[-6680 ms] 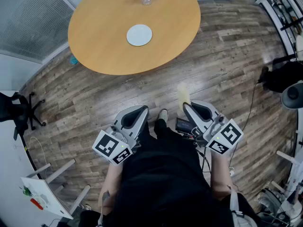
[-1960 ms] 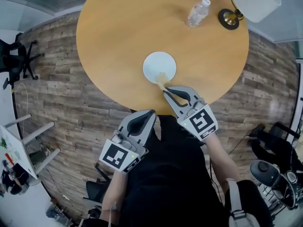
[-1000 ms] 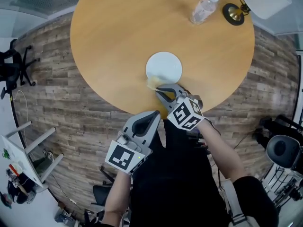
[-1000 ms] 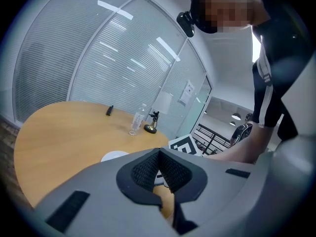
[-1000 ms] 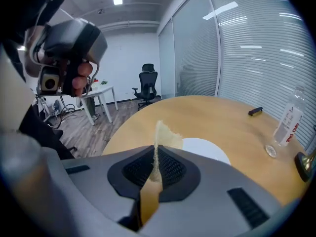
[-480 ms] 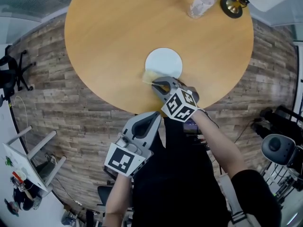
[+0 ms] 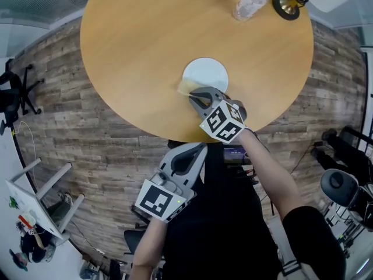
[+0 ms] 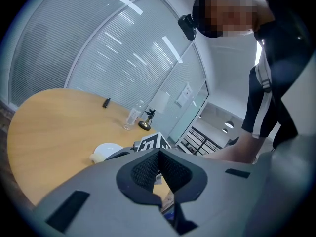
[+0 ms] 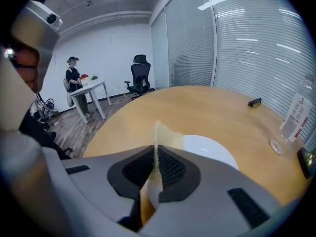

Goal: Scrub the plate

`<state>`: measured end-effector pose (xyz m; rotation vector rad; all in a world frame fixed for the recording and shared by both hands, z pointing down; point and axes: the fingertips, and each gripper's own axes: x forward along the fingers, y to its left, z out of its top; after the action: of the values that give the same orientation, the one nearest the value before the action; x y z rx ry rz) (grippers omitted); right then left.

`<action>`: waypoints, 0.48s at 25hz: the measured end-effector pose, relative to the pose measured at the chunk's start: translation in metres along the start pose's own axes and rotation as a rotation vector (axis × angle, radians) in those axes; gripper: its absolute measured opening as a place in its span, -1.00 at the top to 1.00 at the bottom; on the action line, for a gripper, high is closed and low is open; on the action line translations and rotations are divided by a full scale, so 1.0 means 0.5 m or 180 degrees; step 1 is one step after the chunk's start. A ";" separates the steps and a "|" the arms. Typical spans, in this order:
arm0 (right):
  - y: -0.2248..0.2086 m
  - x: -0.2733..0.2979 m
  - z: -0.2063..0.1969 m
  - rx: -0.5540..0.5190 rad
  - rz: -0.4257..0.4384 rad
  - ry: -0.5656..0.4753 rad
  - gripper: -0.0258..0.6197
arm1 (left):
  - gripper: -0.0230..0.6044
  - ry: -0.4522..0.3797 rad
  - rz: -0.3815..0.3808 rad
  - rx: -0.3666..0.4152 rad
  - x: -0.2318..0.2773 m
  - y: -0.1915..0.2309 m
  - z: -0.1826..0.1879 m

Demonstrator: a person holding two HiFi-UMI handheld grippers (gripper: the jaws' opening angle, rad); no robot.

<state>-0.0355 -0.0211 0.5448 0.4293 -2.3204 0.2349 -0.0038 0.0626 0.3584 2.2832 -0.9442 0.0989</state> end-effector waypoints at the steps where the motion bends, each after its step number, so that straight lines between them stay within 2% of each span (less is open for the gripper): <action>1: -0.002 0.002 0.001 -0.0003 -0.0008 0.0002 0.83 | 0.89 0.0016 0.0020 0.0019 -0.003 0.005 0.000; 12: -0.055 0.020 0.015 0.0033 -0.0156 0.0016 0.83 | 0.89 -0.0016 0.0224 0.0055 -0.042 0.062 0.018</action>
<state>-0.0369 -0.0513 0.5478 0.4896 -2.3018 0.2239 -0.0408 0.0538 0.3619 2.2672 -1.0301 0.1319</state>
